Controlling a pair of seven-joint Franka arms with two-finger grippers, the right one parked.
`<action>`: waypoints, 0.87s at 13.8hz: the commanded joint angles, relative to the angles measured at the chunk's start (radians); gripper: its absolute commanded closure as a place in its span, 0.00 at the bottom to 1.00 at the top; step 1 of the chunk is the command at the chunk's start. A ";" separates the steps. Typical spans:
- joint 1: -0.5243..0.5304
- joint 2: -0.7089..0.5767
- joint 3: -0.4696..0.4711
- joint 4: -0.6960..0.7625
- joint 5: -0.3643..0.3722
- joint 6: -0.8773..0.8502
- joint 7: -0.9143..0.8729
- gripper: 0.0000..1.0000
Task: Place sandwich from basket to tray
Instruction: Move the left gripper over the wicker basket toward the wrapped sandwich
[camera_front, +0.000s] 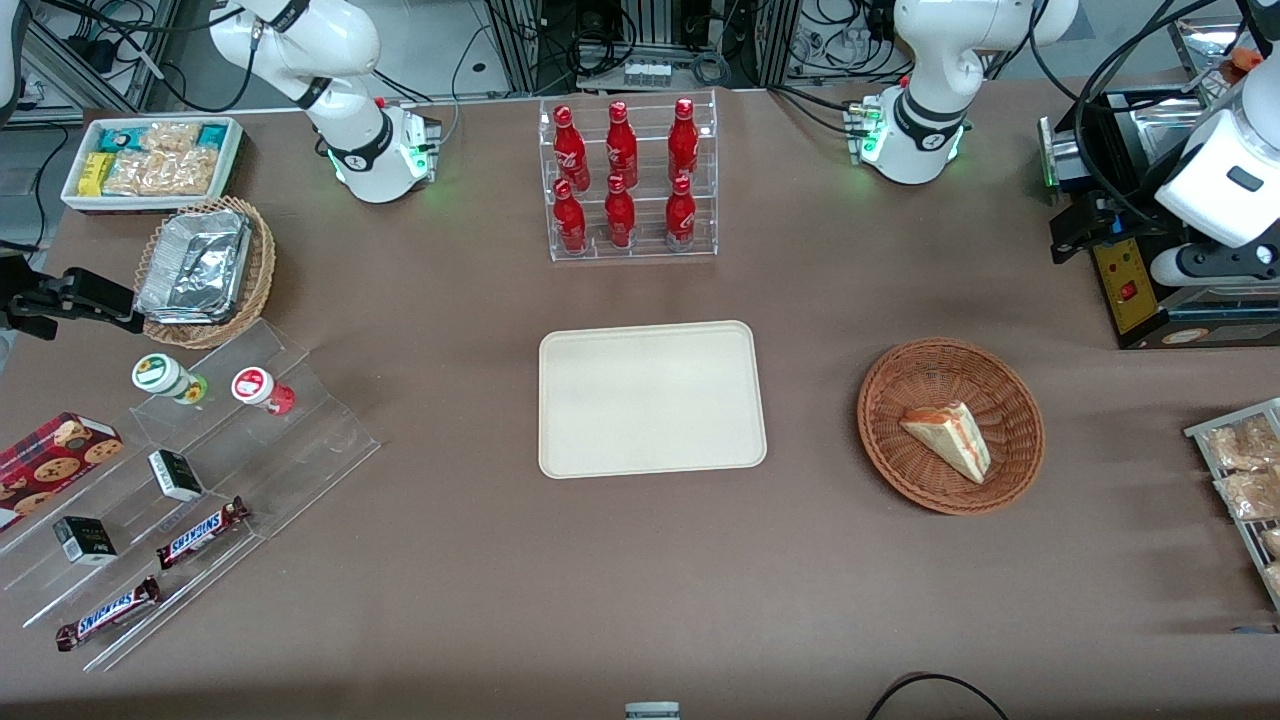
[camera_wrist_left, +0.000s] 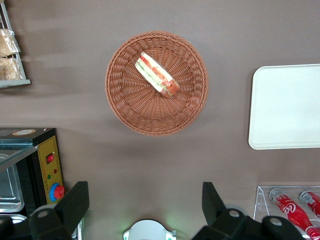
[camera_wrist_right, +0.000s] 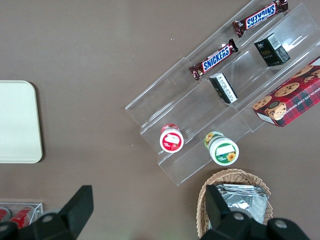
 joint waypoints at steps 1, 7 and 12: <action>-0.007 0.001 0.007 0.018 0.007 -0.010 0.008 0.00; -0.001 0.069 0.008 -0.040 0.014 0.103 -0.005 0.00; 0.006 0.104 0.007 -0.218 0.012 0.373 -0.073 0.00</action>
